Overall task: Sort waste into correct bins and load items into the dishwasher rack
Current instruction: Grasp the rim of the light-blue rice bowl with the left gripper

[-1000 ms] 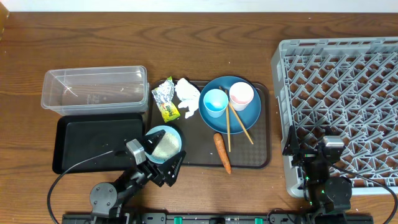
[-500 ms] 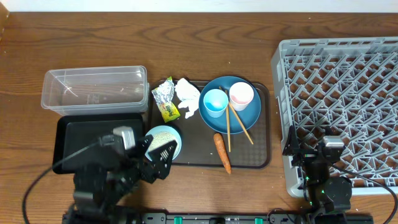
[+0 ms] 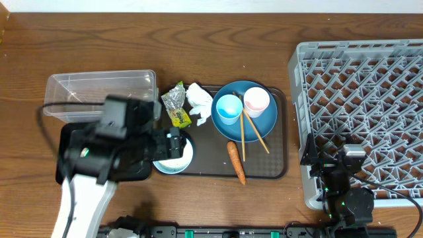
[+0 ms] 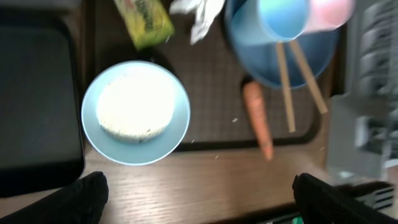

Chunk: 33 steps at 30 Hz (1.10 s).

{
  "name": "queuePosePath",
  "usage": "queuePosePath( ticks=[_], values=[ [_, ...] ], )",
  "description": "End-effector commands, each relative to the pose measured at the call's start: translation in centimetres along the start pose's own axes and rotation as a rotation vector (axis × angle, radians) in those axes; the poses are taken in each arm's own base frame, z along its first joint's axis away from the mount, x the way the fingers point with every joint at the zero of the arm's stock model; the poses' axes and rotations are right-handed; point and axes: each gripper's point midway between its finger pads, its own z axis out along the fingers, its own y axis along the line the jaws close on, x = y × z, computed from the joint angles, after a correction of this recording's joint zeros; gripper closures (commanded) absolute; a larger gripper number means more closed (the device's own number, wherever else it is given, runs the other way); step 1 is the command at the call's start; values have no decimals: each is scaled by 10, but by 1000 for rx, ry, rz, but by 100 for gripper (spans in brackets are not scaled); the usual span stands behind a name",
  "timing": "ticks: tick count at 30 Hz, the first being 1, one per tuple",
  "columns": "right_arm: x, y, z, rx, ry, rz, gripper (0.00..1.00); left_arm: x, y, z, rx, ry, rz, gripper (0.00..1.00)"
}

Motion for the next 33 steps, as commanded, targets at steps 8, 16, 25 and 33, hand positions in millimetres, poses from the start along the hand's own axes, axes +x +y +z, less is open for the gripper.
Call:
queuePosePath(
  ticks=[8, 16, 25, 33],
  values=[
    [1, 0, 0, -1, 4, -4, 1, 9, 2, 49, -46, 227, -34, 38],
    [1, 0, 0, -1, 4, -4, 1, 17, 13, 72, -292, 205, 2, 94],
    [1, 0, 0, -1, 4, -4, 1, 12, -11, 82, -343, 93, 80, 65],
    [1, 0, 0, -1, 4, -4, 1, 19, -12, 95, -350, 69, 69, 62]
  ],
)
